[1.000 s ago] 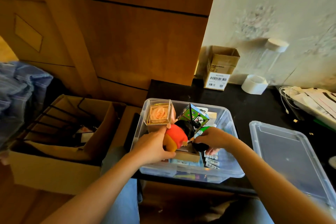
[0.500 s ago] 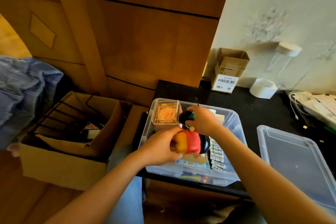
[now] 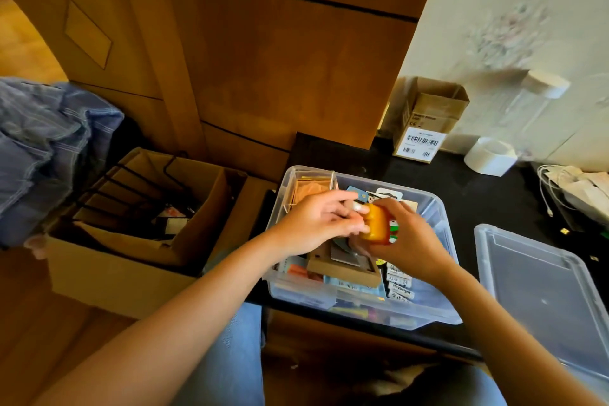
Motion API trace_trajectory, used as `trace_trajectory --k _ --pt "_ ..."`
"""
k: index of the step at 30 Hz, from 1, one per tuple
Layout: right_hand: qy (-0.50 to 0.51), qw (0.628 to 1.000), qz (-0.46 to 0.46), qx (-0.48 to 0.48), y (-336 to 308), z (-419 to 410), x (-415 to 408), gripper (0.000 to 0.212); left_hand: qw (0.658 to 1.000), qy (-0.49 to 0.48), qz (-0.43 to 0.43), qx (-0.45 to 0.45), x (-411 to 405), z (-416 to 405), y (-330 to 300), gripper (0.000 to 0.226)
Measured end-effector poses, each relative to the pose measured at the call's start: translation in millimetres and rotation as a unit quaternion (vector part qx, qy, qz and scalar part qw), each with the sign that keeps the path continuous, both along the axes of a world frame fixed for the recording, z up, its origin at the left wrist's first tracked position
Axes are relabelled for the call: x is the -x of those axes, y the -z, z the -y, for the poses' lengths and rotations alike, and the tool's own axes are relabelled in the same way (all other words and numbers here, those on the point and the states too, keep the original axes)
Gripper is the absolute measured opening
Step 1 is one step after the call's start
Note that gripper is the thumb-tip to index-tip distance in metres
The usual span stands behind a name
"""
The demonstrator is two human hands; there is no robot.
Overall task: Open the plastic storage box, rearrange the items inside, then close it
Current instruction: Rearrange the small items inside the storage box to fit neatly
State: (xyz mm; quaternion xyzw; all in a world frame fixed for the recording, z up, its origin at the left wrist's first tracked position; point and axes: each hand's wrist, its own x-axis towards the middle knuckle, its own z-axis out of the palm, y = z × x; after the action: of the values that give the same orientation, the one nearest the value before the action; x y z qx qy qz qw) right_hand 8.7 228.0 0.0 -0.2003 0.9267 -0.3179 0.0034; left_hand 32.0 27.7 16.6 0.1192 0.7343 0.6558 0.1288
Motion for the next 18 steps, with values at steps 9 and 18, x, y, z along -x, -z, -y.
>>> trace_trajectory --k 9,18 --pt "0.059 0.989 0.041 -0.131 7 -36 3 0.067 0.854 0.11 -0.033 0.507 5 36 10 0.03" --pt "0.02 0.969 0.078 -0.233 22 -24 -4 0.057 0.786 0.15 -0.157 0.579 11 14 32 0.065"
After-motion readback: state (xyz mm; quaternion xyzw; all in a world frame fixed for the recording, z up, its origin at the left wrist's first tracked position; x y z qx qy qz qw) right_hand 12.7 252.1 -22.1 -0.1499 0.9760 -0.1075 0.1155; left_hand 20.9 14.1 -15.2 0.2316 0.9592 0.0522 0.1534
